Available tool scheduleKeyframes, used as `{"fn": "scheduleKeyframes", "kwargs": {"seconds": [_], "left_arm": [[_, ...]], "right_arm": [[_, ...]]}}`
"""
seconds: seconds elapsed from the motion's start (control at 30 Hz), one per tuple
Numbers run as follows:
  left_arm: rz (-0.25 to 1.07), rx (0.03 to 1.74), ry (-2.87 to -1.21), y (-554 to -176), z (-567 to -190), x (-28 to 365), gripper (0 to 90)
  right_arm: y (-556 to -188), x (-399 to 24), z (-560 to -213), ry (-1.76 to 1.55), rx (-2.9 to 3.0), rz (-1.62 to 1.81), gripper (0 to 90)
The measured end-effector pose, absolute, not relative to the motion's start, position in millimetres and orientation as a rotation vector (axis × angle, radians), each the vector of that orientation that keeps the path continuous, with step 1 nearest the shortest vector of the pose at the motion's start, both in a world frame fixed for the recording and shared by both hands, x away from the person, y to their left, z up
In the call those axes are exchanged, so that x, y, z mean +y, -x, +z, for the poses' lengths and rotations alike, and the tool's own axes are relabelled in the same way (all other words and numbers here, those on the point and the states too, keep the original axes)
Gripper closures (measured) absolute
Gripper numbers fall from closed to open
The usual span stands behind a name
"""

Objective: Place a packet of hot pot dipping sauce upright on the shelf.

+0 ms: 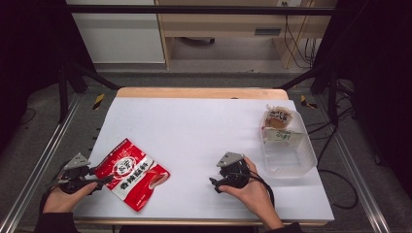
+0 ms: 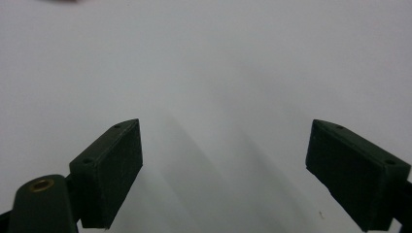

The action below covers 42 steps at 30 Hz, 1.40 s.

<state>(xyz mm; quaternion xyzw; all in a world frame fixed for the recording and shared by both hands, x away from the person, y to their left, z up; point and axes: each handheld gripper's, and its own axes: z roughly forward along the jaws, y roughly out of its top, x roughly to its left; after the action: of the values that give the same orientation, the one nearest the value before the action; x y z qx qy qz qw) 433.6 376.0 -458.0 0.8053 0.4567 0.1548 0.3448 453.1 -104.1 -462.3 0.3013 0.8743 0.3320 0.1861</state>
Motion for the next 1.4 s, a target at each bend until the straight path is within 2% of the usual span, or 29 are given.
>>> {"fn": "scheduleKeyframes", "kwargs": {"seconds": [0.13,0.33,0.43,0.53,1.0,1.4], "left_arm": [[0.402,1.208,-2.083,-436,-459,380,47.8],[0.433,1.257,-2.086,-445,-459,387,71.0],[0.407,1.263,-2.073,-449,-459,389,82.9],[0.425,1.242,-2.07,-450,-455,387,89.2],[0.47,1.101,-2.091,-462,-414,365,90.0],[0.529,0.895,-2.179,-478,-359,324,90.0]], "right_arm": [[-453,-104,-463,-0.847,2.46,0.939,13.9],[-454,-103,-463,-0.84,2.465,0.926,14.1],[-454,-102,-464,-0.843,2.465,0.925,14.1],[-454,-103,-463,-0.847,2.464,0.927,14.2],[-460,-107,-450,-0.853,2.442,0.932,14.1],[-467,-104,-426,-0.8,2.457,0.914,14.5]]}}
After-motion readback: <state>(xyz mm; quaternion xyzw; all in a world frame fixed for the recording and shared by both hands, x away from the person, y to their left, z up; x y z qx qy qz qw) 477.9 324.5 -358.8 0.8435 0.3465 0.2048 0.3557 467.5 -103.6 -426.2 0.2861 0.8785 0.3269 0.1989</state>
